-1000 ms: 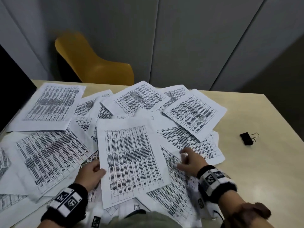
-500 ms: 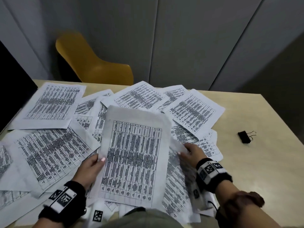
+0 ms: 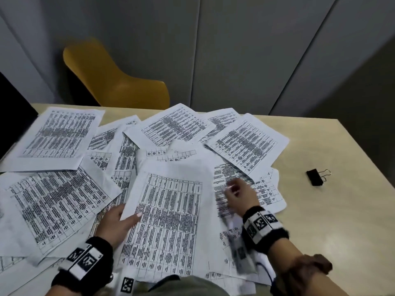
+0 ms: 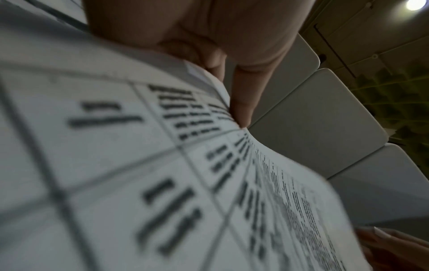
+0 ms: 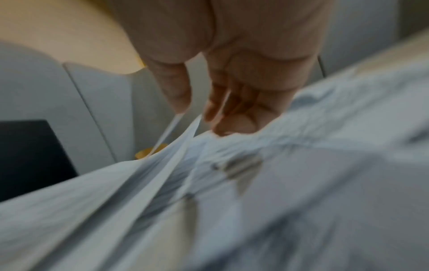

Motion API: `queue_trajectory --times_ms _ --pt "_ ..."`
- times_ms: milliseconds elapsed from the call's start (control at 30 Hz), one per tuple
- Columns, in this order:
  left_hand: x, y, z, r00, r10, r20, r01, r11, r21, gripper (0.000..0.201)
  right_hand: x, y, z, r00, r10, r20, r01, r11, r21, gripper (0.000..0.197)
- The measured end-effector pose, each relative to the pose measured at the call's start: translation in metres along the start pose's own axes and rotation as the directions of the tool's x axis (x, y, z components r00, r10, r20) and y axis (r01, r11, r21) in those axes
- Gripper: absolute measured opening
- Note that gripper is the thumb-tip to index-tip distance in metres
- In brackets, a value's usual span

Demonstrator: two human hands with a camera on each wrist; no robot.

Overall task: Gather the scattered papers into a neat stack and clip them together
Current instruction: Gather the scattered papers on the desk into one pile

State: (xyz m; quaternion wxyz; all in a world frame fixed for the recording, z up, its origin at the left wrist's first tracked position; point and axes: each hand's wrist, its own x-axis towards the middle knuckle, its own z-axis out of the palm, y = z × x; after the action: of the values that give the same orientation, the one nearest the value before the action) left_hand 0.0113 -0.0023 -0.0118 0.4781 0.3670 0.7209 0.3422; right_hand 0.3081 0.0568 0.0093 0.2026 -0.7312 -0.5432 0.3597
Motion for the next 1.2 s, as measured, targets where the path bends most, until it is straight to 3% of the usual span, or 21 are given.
queue_trajectory --times_ms 67,133,200,300,433,500,567,600,667,733,800,867,967,1033,1200 --pt "-0.003 0.001 0.000 1.000 0.015 -0.025 -0.016 1.000 -0.012 0.010 0.027 0.009 -0.018 0.979 -0.069 -0.192 0.022 0.971 -0.238 0.047" --pt "-0.003 0.001 0.001 1.000 0.018 -0.018 -0.019 1.000 -0.012 0.011 0.049 0.015 -0.032 0.992 -0.059 -0.111 0.005 0.901 -0.435 0.068" --pt "-0.003 0.000 0.002 0.999 0.006 -0.051 -0.008 1.000 -0.027 0.019 0.064 0.022 -0.034 0.999 0.026 0.041 0.003 0.812 -0.584 0.072" --pt "-0.002 0.002 0.000 0.994 0.015 -0.111 -0.022 0.998 -0.062 0.032 0.059 0.029 -0.023 0.975 0.082 0.207 0.073 0.758 -0.648 0.072" --pt "-0.002 0.008 -0.011 0.989 0.026 -0.145 -0.033 0.998 -0.050 0.040 0.012 0.037 -0.008 0.952 0.014 0.307 0.199 0.733 -0.650 0.071" --pt "-0.003 0.011 -0.017 0.986 0.016 -0.163 -0.028 0.997 -0.073 0.040 -0.017 0.041 -0.003 0.932 -0.010 0.362 0.245 0.753 -0.611 0.082" --pt "-0.002 0.011 -0.023 0.981 -0.006 -0.192 -0.018 0.993 -0.119 0.039 -0.035 0.047 -0.003 0.951 -0.108 0.290 0.249 0.825 -0.507 0.081" --pt "-0.002 0.011 -0.027 0.977 -0.010 -0.211 -0.020 0.990 -0.141 0.036 -0.037 0.048 -0.007 0.967 -0.173 0.189 0.237 0.882 -0.406 0.065" --pt "-0.004 0.011 -0.032 0.971 -0.014 -0.238 -0.026 0.986 -0.165 0.031 -0.029 0.054 -0.017 0.989 -0.135 -0.065 0.112 0.955 -0.274 0.035" --pt "-0.004 0.008 -0.037 0.966 -0.035 -0.254 -0.012 0.984 -0.179 0.029 -0.012 0.063 -0.030 0.965 0.060 -0.256 -0.125 0.961 -0.247 0.047" --pt "-0.001 0.001 -0.043 0.958 -0.058 -0.282 -0.004 0.977 -0.214 0.021 0.004 0.069 -0.045 0.917 0.269 -0.296 -0.342 0.911 -0.232 0.072" --pt "0.004 -0.006 -0.049 0.957 -0.049 -0.286 -0.017 0.974 -0.224 0.009 0.014 0.064 -0.053 0.881 0.382 -0.278 -0.445 0.869 -0.218 0.085" --pt "0.003 -0.003 -0.049 0.962 -0.022 -0.272 -0.042 0.972 -0.229 0.015 0.019 0.051 -0.048 0.897 0.370 -0.241 -0.426 0.870 -0.248 0.092" --pt "-0.004 0.008 -0.043 0.969 0.007 -0.247 -0.062 0.975 -0.215 0.006 0.022 0.048 -0.042 0.911 0.324 -0.254 -0.378 0.903 -0.204 0.088" --pt "-0.016 0.016 -0.029 0.979 0.001 -0.204 -0.034 0.986 -0.161 0.023 0.024 0.047 -0.042 0.905 0.247 -0.346 -0.250 0.967 0.036 0.052"
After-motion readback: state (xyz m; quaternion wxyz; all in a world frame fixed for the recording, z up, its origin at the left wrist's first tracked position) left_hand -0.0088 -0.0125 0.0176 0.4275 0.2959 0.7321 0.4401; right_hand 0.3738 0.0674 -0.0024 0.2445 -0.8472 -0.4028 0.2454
